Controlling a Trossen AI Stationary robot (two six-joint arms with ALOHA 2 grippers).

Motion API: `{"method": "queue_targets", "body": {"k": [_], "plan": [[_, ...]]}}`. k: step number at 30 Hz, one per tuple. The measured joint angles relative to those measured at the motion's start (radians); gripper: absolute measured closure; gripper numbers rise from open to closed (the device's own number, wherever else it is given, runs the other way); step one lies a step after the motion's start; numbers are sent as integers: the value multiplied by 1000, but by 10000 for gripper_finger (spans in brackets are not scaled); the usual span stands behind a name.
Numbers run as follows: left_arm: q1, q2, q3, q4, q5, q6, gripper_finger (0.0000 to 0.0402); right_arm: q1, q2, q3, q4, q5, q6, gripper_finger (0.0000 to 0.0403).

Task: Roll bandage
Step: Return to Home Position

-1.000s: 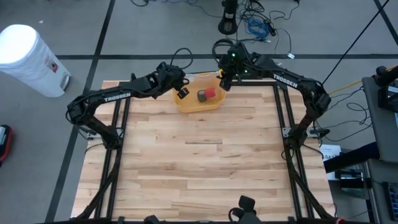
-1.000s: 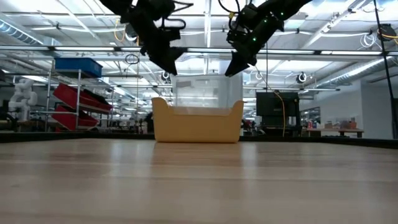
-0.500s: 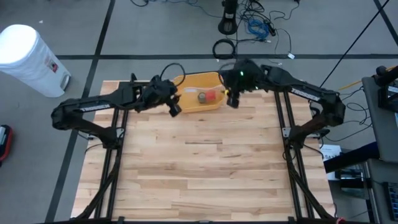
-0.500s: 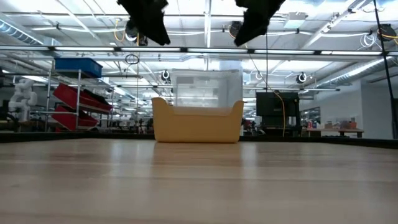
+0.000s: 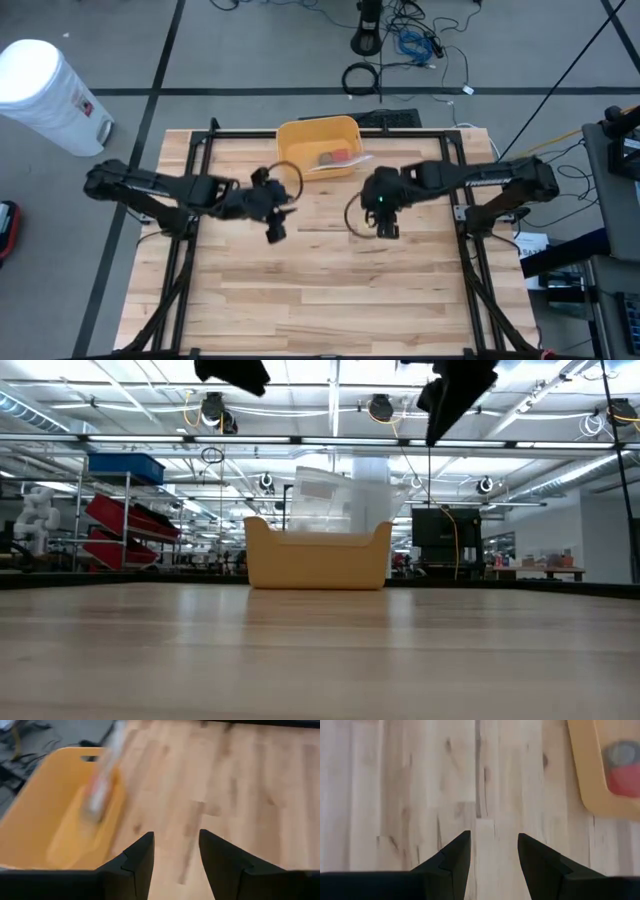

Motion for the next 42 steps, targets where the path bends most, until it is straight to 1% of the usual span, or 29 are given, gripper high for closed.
{"method": "queue_targets", "body": {"k": [2,4,8,11,13,15,19,22,25,26,28,29,31,33,36,39,42], "plan": [[-56,0,0,0,-12,-24,247,50,-2,-28,-1,51,47,254],[-111,0,0,0,-49,-48,265,100,-4,-49,-5,111,93,255],[-208,0,0,0,-105,-89,326,196,-24,-76,-3,218,186,255],[-258,0,-1,1,-164,-95,379,253,-35,-86,2,326,252,255],[-278,0,-13,5,-226,-97,394,281,-41,-101,7,381,277,255],[-284,0,-38,3,-265,-102,392,299,-42,-127,25,406,291,255],[-285,0,-100,-2,-262,-141,390,318,-42,-206,52,393,307,270],[-288,0,-143,-5,-255,-183,390,319,-42,-257,51,353,317,297],[-301,0,-172,-6,-263,-193,390,319,-42,-278,61,319,310,338],[-308,0,-176,-5,-291,-165,390,319,-42,-278,65,318,295,353],[-318,-11,-189,24,-385,-114,395,319,-46,-278,84,316,257,386],[-321,-23,-198,42,-422,-96,397,318,-53,-278,93,316,244,394],[-321,-59,-223,80,-452,-75,398,318,-80,-278,109,306,232,395],[-324,-102,-252,93,-454,-69,398,327,-117,-278,110,294,233,393],[-360,-194,-314,121,-460,-69,399,371,-198,-278,113,312,233,400],[-393,-317,-402,233,-501,-43,399,440,-287,-287,153,391,231,401],[-412,-424,-511,390,-496,31,399,504,-390,-361,290,463,171,401]]}}
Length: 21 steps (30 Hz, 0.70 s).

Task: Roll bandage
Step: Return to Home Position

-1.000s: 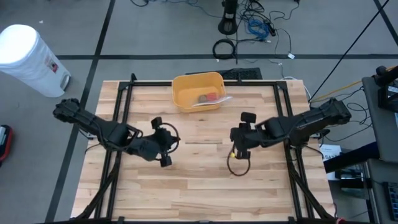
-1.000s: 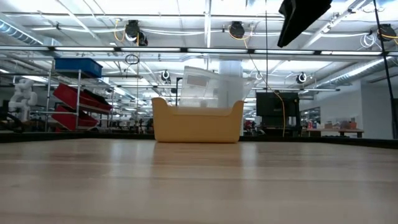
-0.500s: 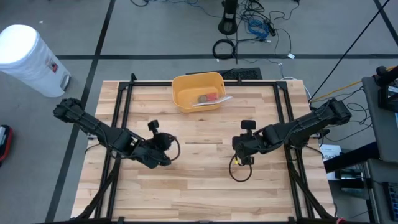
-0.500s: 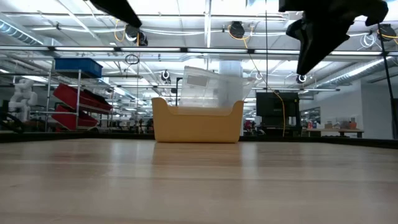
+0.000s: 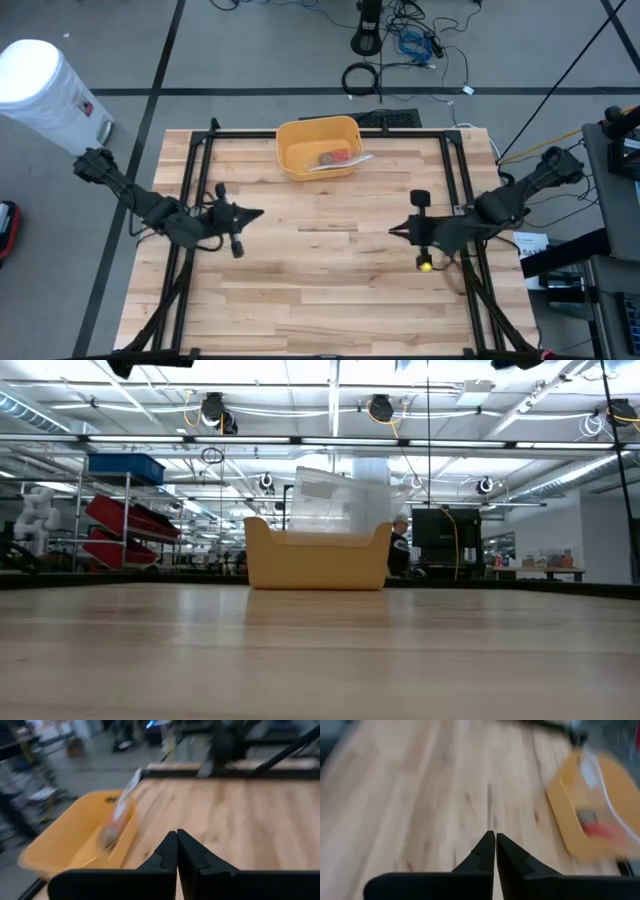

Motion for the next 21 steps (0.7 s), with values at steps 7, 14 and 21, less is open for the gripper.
{"method": "queue_targets", "body": {"k": [7,14,21], "plan": [[17,-138,-212,380,123,225,399,32,-227,-315,382,-26,-99,402],[67,-202,-301,423,173,260,400,27,-369,-520,589,-84,-114,403],[147,-206,-447,634,287,320,400,-2,-455,-609,643,-86,-144,403]]}}
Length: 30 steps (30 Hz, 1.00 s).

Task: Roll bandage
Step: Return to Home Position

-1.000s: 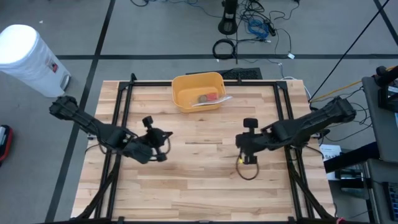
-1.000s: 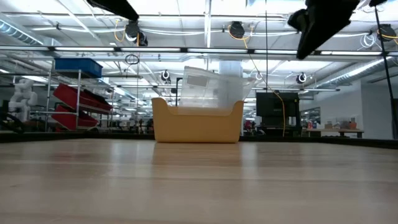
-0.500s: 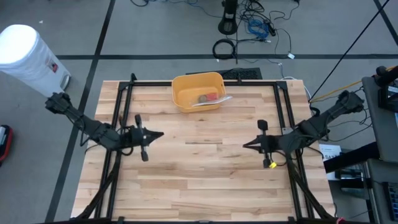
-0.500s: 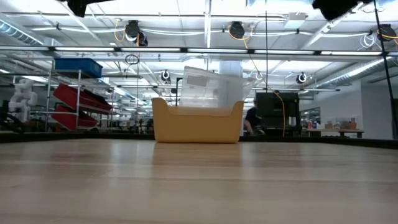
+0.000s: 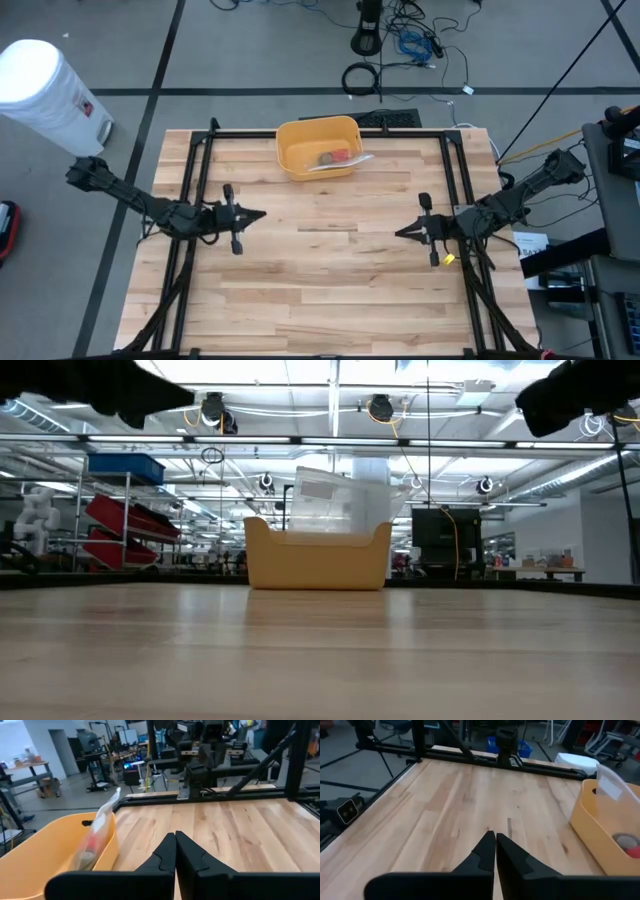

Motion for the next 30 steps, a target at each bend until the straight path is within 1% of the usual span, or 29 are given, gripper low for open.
{"method": "queue_targets", "body": {"k": [3,6,10,15,19,24,28,30], "plan": [[37,-3,-46,29,13,0,400,-12,-24,-59,50,-8,-1,403],[67,-7,-70,36,31,-8,400,-35,-40,-122,117,-56,-11,403],[109,-33,-100,36,45,-46,400,-74,-57,-183,183,-86,-14,403],[151,-67,-143,49,119,-53,400,-128,-69,-223,215,-136,-15,403],[183,-91,-196,73,142,-55,400,-160,-71,-237,219,-136,-8,403],[223,-120,-250,86,147,-80,400,-190,-71,-294,322,-137,-16,403],[249,-140,-262,86,183,-104,400,-224,-72,-383,449,-136,-20,403],[259,-145,-262,88,214,-106,400,-245,-70,-395,427,-136,-19,403]]}}
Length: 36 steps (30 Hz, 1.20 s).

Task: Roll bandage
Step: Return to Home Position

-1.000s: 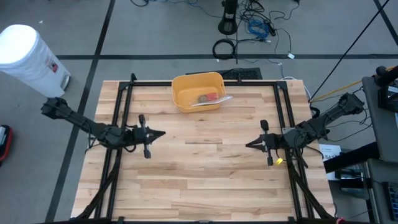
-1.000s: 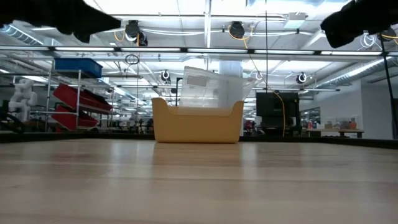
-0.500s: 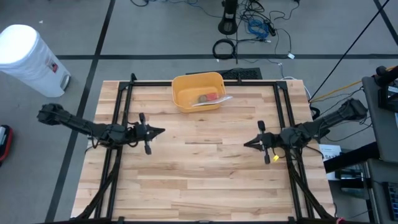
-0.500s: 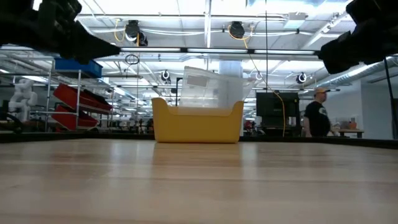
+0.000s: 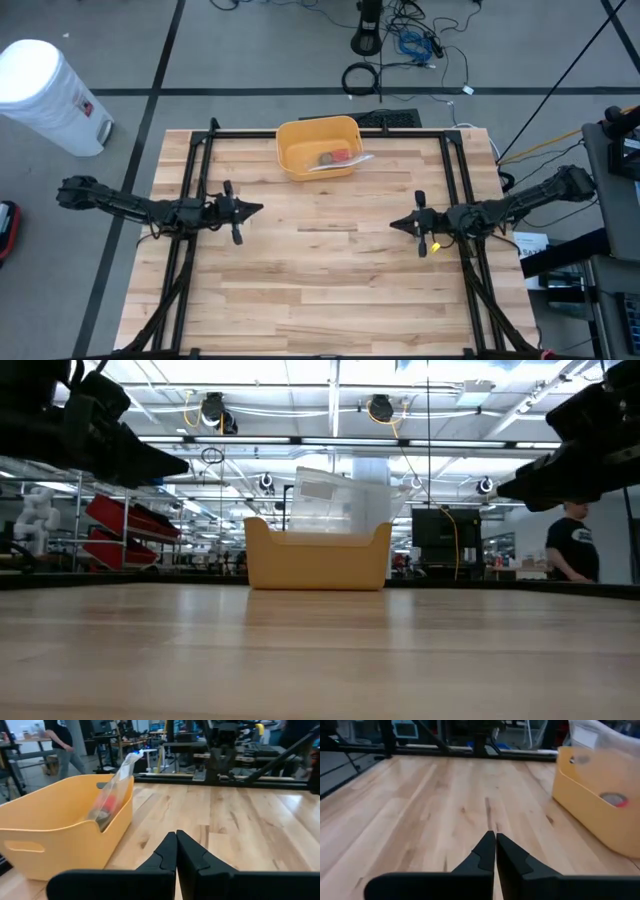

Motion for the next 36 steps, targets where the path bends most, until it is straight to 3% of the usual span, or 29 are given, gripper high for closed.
{"method": "queue_targets", "body": {"k": [8,16,28,36], "plan": [[12,-6,0,-17,70,34,400,-34,-10,2,-27,-71,6,403],[9,-117,0,-67,90,54,400,-34,-85,2,-31,-76,-36,403],[-20,-269,0,-157,309,-50,400,-34,-210,3,-170,-74,-9,403],[-95,-291,-14,-185,293,-6,400,-34,-233,3,-183,-75,-9,403]]}}
